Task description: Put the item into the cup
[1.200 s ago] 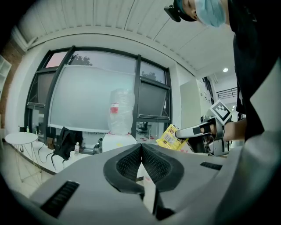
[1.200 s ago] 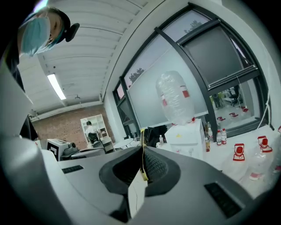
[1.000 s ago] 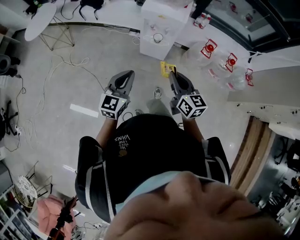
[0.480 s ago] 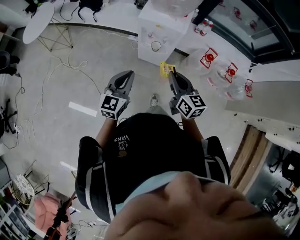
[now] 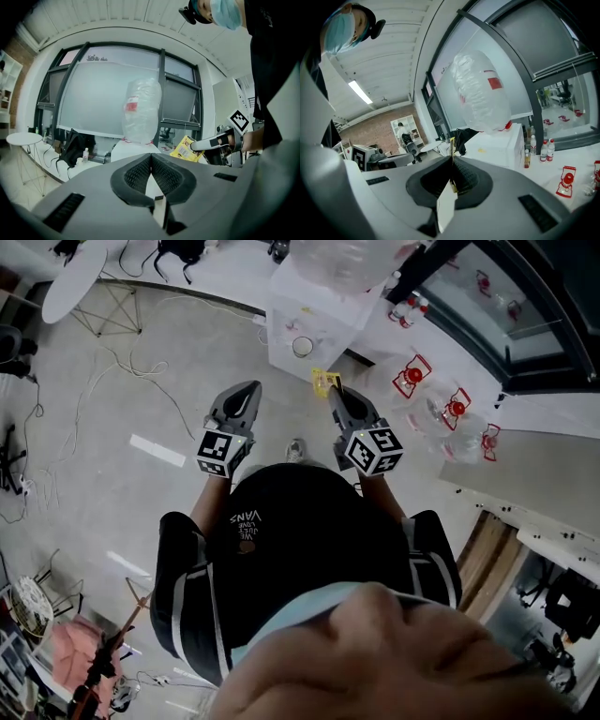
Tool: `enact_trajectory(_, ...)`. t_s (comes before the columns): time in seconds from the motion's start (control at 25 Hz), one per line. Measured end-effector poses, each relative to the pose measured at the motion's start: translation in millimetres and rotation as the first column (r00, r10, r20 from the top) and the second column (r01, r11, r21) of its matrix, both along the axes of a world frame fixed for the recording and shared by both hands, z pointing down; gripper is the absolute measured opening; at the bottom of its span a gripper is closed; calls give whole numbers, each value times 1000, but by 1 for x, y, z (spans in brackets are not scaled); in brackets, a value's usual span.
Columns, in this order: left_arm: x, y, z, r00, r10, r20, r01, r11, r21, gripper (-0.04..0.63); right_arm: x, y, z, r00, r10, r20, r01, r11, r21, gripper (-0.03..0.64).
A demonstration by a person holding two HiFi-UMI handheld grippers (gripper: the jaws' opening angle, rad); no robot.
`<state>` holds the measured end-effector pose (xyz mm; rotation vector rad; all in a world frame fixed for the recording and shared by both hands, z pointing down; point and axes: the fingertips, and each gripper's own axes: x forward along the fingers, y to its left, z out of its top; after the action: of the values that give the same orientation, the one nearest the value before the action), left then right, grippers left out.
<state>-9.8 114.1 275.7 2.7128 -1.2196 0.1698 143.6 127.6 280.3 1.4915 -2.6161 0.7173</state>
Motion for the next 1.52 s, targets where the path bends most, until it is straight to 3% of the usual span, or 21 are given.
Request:
enact_trajectory(0.2,14,-23,14,999,-45,11,45,999,-13,20,16,-29,10,999,-38,-8,38,999,5,43)
enact_trajectory(0.48,4,-63,45,998,-35,50,38,998,-56,20,8,-70,33,999,-25,-20,24,999,-28,43)
enact_trajectory(0.96,6,-178,102,987,113,114,-105,992,-67,20,-4,-148,96,993,114,-44,-118,988,-99,43)
enact_trajectory(1.52,25,-233,224,960,230,158,-216,971,-102,21,-8,-192,197,972,195,-134,-215,965,-152,43)
